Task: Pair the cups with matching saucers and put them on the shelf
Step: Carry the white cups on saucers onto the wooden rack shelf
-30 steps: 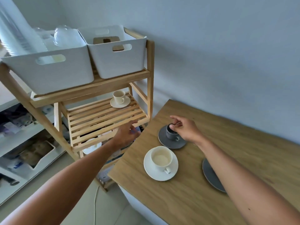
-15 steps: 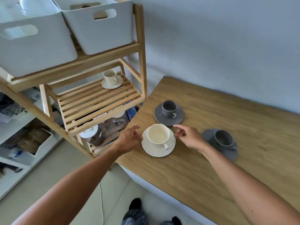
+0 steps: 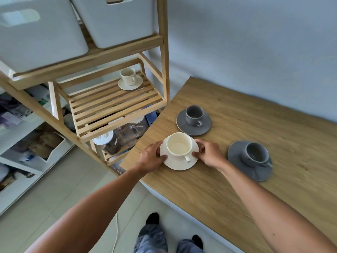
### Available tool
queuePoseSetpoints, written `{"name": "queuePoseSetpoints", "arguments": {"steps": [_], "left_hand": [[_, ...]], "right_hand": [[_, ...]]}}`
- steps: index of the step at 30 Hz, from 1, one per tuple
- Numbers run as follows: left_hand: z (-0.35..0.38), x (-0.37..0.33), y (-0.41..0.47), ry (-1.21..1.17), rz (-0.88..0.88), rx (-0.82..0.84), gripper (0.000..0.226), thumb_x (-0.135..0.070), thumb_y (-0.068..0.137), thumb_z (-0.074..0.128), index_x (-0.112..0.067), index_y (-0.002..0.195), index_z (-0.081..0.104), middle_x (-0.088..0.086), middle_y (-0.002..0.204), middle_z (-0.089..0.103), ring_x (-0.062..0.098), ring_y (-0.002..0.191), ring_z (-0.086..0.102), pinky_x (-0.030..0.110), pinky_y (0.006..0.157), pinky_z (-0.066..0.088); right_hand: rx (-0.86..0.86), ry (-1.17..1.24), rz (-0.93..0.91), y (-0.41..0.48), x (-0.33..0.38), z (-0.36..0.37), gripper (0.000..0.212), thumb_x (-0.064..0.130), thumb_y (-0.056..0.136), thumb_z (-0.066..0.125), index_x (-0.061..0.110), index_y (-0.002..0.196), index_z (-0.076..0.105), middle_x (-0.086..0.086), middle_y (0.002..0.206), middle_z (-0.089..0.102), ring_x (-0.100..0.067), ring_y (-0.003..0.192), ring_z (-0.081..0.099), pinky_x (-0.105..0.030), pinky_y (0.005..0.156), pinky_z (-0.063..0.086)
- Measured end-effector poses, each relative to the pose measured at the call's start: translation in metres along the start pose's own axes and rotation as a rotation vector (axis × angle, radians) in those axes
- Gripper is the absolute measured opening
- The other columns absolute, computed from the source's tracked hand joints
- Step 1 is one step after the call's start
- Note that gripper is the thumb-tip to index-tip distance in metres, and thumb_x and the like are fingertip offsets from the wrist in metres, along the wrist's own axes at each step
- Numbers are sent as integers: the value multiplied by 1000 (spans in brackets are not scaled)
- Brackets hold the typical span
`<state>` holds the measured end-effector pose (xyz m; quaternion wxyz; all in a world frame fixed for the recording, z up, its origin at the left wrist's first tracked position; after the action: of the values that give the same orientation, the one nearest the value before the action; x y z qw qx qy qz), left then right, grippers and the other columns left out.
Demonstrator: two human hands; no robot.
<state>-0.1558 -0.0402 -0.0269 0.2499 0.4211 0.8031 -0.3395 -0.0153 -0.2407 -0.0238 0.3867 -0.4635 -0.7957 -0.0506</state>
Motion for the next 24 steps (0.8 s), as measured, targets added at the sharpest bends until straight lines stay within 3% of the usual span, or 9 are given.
{"name": "queuePoseSetpoints", "arguments": {"steps": [4,10,15,19,24], "left_hand": [[1,2,1,-69,-4,-6,60,-34,82,68,-34,138,46,-4,121,57,20,114,53,47,99,48],[-2,7,1,-170,-17,-37,57,-23,88,66,-30,140,45,-8,120,55,13,112,51,27,87,41],[-12,15,-2,-269,-41,-26,56,-19,90,66,-29,141,46,-8,120,56,14,111,55,21,81,44],[-29,27,-3,-321,-40,-28,54,-27,89,67,-37,138,47,-7,123,60,13,111,57,31,88,50],[-62,40,7,-331,-33,-104,57,-21,89,67,-34,141,47,-5,125,62,15,112,58,34,91,48]], "right_hand": [[-14,66,18,2,-4,4,59,27,82,78,25,137,56,5,87,63,-16,90,62,-30,87,49],[5,173,-3,6,-6,12,64,30,79,81,29,138,56,4,80,64,-14,76,60,-42,84,56],[41,241,-48,12,5,17,58,26,83,77,33,137,55,3,83,63,-15,76,61,-40,77,57],[83,283,-84,24,25,22,57,22,85,76,30,138,54,3,87,64,-13,78,61,-31,69,51],[124,295,-112,46,59,31,60,22,87,74,28,141,50,4,85,60,-14,75,59,-34,69,52]]}}
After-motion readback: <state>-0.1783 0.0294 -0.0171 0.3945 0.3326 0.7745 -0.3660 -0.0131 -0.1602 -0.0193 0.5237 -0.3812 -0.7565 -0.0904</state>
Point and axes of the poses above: each hand's wrist, its own y-axis towards the middle knuckle, its own z-axis out of the palm, x = y × z, the point moved 1 cm from there along y, towards the middle knuckle
